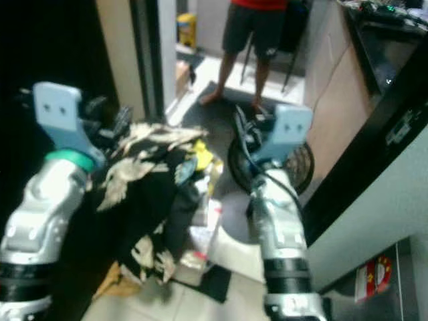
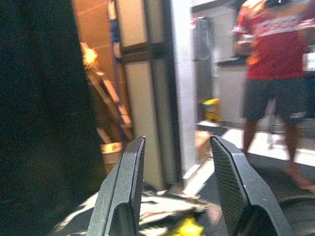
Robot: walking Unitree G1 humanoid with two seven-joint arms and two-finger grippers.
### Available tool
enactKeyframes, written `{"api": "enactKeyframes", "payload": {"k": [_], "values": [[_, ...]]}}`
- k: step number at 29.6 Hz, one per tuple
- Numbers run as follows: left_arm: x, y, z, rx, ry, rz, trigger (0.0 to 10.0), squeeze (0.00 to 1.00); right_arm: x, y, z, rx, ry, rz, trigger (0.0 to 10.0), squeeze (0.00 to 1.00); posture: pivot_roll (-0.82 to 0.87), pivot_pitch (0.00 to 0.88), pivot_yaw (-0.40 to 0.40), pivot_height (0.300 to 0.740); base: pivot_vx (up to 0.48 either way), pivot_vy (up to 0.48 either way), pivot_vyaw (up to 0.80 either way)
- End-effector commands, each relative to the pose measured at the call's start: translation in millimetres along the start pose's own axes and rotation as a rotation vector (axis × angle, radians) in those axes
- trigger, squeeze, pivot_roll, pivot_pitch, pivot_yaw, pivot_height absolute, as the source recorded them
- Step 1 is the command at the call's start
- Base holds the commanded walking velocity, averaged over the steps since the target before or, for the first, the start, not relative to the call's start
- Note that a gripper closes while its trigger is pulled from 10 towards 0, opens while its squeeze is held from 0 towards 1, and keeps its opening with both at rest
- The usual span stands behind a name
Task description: Clothes washing
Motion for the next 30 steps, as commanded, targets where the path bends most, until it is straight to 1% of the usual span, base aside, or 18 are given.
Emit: {"api": "enactKeyframes", "payload": {"k": [1, 2, 4, 5, 6, 8, 9, 10, 11, 13, 14, 16, 20, 25, 29, 30], "values": [[5.8, -22.6, -2.0, 0.003, -0.007, 0.063, 10.0, 0.0, 11.6, -28.0, -2.9, 0.0, -0.008, 0.092, 10.0, 0.0, 0.01, 0.047, -0.007, 0.74, 0.0, 0.0, 0.77], [5.8, -22.6, -2.0, 0.003, -0.007, 0.063, 10.0, 0.0, 11.6, -28.0, -2.9, 0.0, -0.008, 0.092, 10.0, 0.0, 0.01, 0.047, -0.007, 0.74, 0.0, 0.0, 0.77], [22.7, -60.8, 3.0, 0.026, 0.006, 0.177, 10.0, 0.0, 30.6, -63.6, 2.5, 0.009, 0.011, 0.212, 10.0, 0.0, 0.01, 0.037, -0.008, 0.74, 0.0, 0.0, 0.76], [22.7, -60.8, 3.0, 0.026, 0.006, 0.177, 10.0, 0.0, 30.6, -63.6, 2.5, 0.009, 0.011, 0.212, 10.0, 0.0, 0.01, 0.037, -0.008, 0.74, 0.0, 0.0, 0.75], [29.8, -73.9, 4.8, 0.031, 0.011, 0.217, 10.0, 0.0, 37.9, -74.2, 4.7, 0.008, 0.016, 0.249, 10.0, 0.0, 0.01, 0.037, -0.007, 0.74, 0.0, 0.0, 0.75], [29.8, -73.9, 4.8, 0.031, 0.011, 0.217, 10.0, 0.0, 37.9, -74.2, 4.7, 0.008, 0.016, 0.249, 10.0, 0.0, 0.01, 0.037, -0.007, 0.74, 0.0, 0.0, 0.75], [38.0, -87.1, 5.6, 0.033, 0.011, 0.259, 10.0, 0.0, 44.7, -82.5, 6.6, 0.01, 0.021, 0.278, 10.0, 0.0, 0.01, 0.035, -0.008, 0.74, 0.0, 0.0, 0.75], [38.0, -87.1, 5.6, 0.033, 0.011, 0.259, 10.0, 0.0, 44.7, -82.5, 6.6, 0.01, 0.021, 0.278, 10.0, 0.0, 0.01, 0.035, -0.008, 0.74, 0.0, 0.0, 0.75], [43.4, -94.5, 1.7, 0.033, -0.001, 0.282, 10.0, 0.0, 48.5, -86.6, 7.5, -0.002, 0.018, 0.291, 10.0, 0.0, 0.01, 0.035, -0.008, 0.74, 0.0, 0.0, 0.0], [43.4, -94.5, 1.7, 0.033, -0.001, 0.282, 10.0, 0.0, 48.5, -86.6, 7.5, -0.002, 0.018, 0.291, 10.0, 0.0, 0.01, 0.035, -0.008, 0.74, 0.0, 0.0, 0.0], [44.8, -96.4, -2.5, 0.036, -0.011, 0.284, 10.0, 0.0, 49.5, -87.5, 7.3, -0.018, 0.01, 0.293, 10.0, 0.0, 0.01, 0.034, -0.008, 0.74, 0.0, 0.0, 0.0], [39.6, -93.9, -9.4, 0.042, -0.022, 0.262, 10.0, 0.0, 47.2, -84.6, 7.5, -0.039, 0.005, 0.277, 10.0, 0.0, 0.0, 0.035, -0.009, 0.74, 0.461, 0.0, 0.0], [34.4, -91.5, -12.2, 0.045, -0.027, 0.242, 10.0, 0.0, 45.3, -83.3, 6.9, -0.049, 0.003, 0.264, 10.0, 0.0, 0.0, 0.036, -0.008, 0.74, 0.465, 0.0, 0.0], [30.2, -89.9, -13.0, 0.043, -0.038, 0.226, 10.0, 0.0, 46.3, -85.9, -1.7, -0.052, -0.026, 0.266, 10.0, 0.0, -0.01, 0.04, -0.005, 0.74, 0.459, 0.0, -0.77], [29.9, -90.0, -12.9, 0.042, -0.04, 0.223, 10.0, 0.0, 46.3, -85.6, -3.1, -0.047, -0.03, 0.262, 10.0, 0.0, -0.01, 0.042, -0.003, 0.74, 0.46, 0.0, -0.78], [29.5, -90.0, -12.9, 0.039, -0.041, 0.221, 10.0, 0.0, 45.8, -84.5, -4.2, -0.039, -0.033, 0.254, 10.0, 0.0, -0.01, 0.044, -0.003, 0.74, 0.458, 0.0, 0.0]]}}
Point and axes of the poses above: a point about 5 cm out from each wrist's last joint towards the gripper, its own x axis pointing back from the gripper into the wrist, its own y axis along the axis of the wrist's last joint, z = x × y, the point moved 3 cm from there along -x, pointing out of the wrist towards the gripper, and after that the axes turned 12 degrees about x, right-handed, at the moved point
